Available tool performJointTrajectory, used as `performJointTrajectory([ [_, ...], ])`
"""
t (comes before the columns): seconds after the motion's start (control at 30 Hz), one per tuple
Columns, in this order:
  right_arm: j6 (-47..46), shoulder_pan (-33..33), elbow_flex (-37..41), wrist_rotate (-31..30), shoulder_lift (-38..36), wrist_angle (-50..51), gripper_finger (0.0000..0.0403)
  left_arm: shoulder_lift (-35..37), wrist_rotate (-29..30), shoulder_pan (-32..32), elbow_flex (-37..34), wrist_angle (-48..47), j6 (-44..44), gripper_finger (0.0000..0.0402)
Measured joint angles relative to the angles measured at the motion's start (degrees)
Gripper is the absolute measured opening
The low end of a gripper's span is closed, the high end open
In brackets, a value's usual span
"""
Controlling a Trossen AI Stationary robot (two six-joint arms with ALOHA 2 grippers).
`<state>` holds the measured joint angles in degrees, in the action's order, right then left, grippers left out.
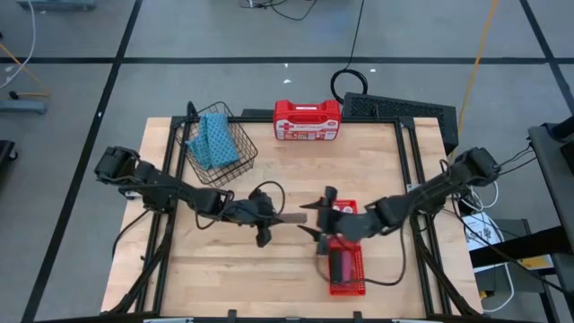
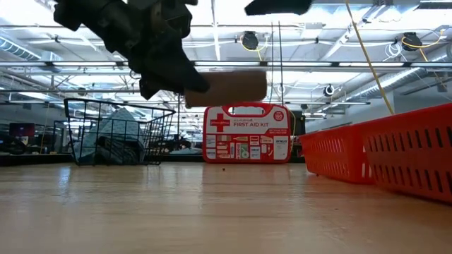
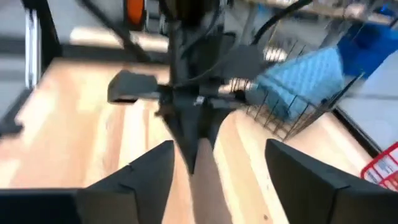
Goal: Pick & Place Medicine items
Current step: Put the brown bandage into the bottom red basket
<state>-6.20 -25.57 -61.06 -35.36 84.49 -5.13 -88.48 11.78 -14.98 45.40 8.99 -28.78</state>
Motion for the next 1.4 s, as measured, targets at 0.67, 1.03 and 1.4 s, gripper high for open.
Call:
performJointTrajectory([
  [0.67, 2.6, 9.9, -23.7, 16.5, 20.7, 31.1, 0.0261, 0.0, -1.5, -0.2, 3.8, -8.0, -0.1, 0.006],
  [1.03, 2.5, 10.2, -23.7, 19.1, 21.3, 31.7, 0.0197, 0.0, -1.4, -0.5, 3.8, -8.2, 0.0, 0.0062],
  [1.4, 1.4, 10.2, -23.8, 20.5, 21.2, 32.7, 0.0038, 0.6, -1.8, -0.1, 3.7, -6.8, 0.8, 0.0073],
])
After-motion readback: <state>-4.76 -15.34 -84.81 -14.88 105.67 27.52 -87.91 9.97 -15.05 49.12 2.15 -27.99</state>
